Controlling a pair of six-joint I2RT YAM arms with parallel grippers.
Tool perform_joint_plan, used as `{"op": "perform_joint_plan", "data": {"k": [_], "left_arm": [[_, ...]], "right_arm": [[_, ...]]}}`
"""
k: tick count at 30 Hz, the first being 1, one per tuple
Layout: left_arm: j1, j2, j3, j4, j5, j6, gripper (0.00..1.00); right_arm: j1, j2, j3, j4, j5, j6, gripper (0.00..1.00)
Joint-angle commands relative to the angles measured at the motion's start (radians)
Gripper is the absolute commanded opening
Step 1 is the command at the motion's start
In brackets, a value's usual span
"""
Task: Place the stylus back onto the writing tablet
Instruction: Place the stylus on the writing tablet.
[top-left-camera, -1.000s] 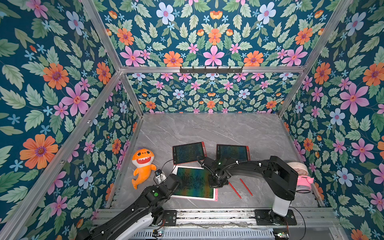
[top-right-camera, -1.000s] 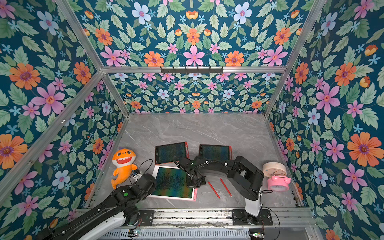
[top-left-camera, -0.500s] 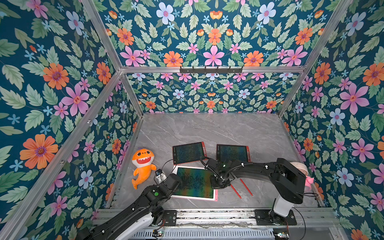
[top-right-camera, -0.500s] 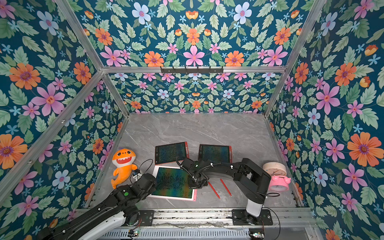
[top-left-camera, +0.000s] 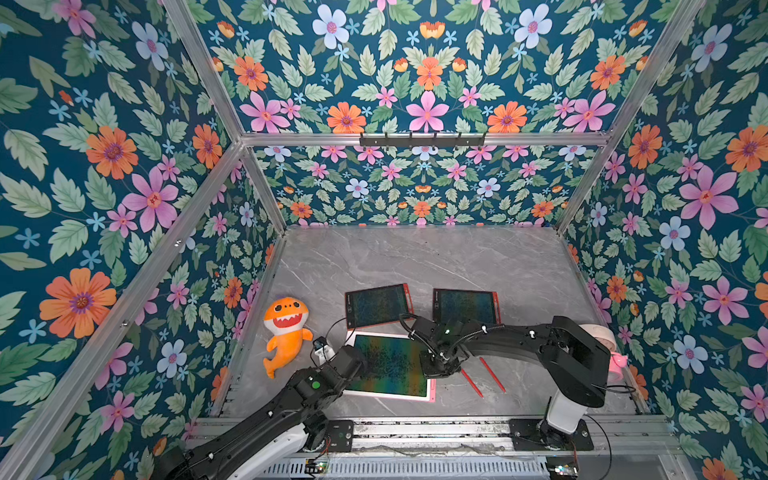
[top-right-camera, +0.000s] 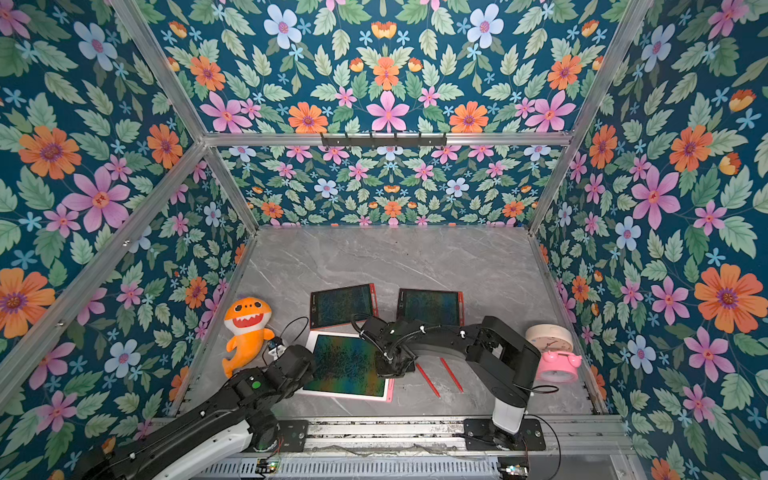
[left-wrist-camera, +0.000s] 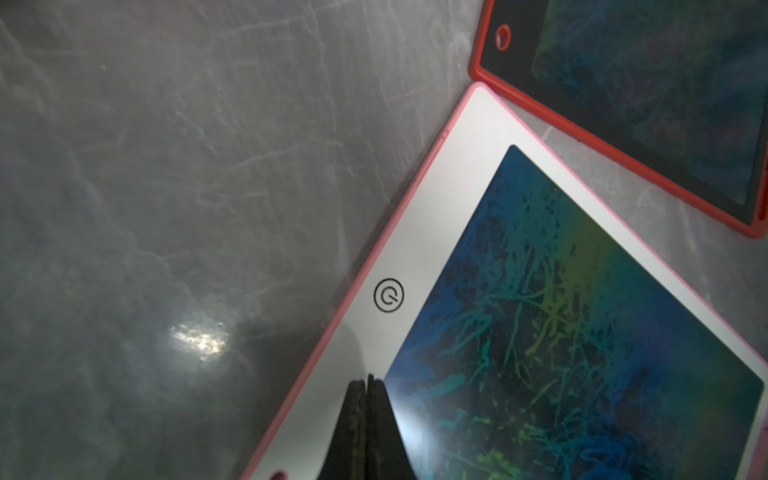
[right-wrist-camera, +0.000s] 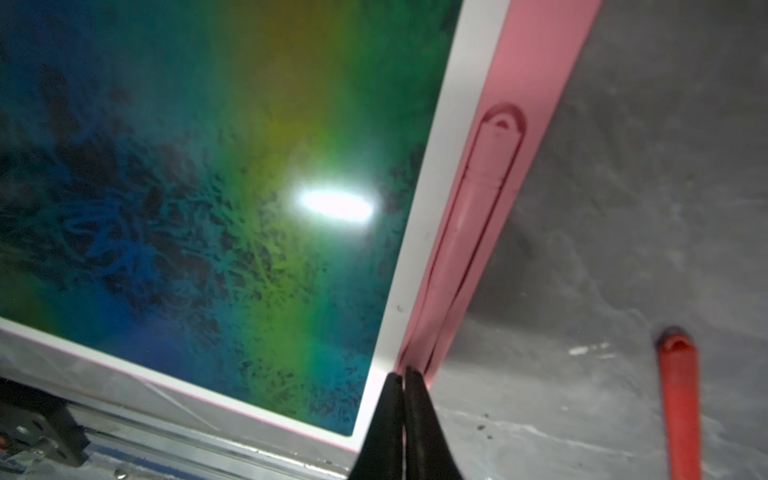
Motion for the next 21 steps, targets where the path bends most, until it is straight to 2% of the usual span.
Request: {"op": "perform_joint_plan", "data": {"k": [1,12,21], "left_arm": [[0.000,-0.009,0.002,-0.005,-0.010,0.013,0.00],[0.001,-0.013,-0.003,-0.009,-0.010,0.012,0.00],[0.000,-0.008,0.011,-0.002,-0.019,0.019,0.00]], "right_arm": [[0.001,0.024,0.004,-0.026,0.007,0.017,0.09],[-0.009,0.114,0.002,-0.092,0.026,0.051,0.06],[-0.014,-0.009,0.009,-0.033,0.006,-0.016,0.08]]}}
